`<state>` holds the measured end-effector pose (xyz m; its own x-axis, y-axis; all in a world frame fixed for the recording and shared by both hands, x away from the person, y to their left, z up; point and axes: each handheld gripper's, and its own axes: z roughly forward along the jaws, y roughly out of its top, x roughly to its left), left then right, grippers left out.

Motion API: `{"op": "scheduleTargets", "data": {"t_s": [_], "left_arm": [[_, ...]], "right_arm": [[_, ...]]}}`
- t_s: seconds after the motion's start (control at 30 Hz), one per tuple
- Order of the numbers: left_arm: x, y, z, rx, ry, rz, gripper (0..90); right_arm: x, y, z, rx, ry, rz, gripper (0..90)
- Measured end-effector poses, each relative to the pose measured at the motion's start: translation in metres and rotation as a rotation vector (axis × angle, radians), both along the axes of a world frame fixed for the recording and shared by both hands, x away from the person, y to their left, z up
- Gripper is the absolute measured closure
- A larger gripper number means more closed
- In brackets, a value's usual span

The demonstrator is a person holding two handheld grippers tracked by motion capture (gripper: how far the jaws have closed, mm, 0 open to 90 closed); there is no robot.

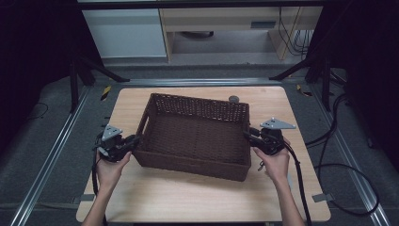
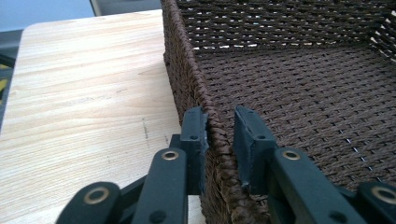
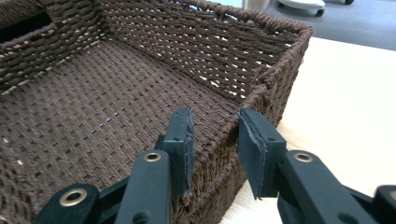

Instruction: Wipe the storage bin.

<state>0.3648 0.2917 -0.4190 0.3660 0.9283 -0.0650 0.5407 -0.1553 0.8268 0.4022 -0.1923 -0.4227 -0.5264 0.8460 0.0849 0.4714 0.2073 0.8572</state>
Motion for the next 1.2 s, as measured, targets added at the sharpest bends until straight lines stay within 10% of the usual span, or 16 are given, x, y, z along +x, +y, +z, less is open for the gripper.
{"op": "scheduleTargets", "data": {"t_s": [0.47, 0.8, 1.2], "left_arm": [[0.002, 0.001, 0.001, 0.021, 0.004, 0.009, 77.1], [0.012, 0.004, -0.002, 0.014, -0.015, 0.039, 79.4], [-0.011, 0.008, 0.011, -0.027, -0.055, 0.035, 63.2]], "right_arm": [[-0.018, -0.005, 0.009, 0.015, 0.018, 0.001, 62.9], [0.005, -0.001, 0.002, 0.011, 0.001, -0.043, 59.9], [-0.004, 0.001, 0.001, -0.003, 0.026, -0.040, 62.0]]}}
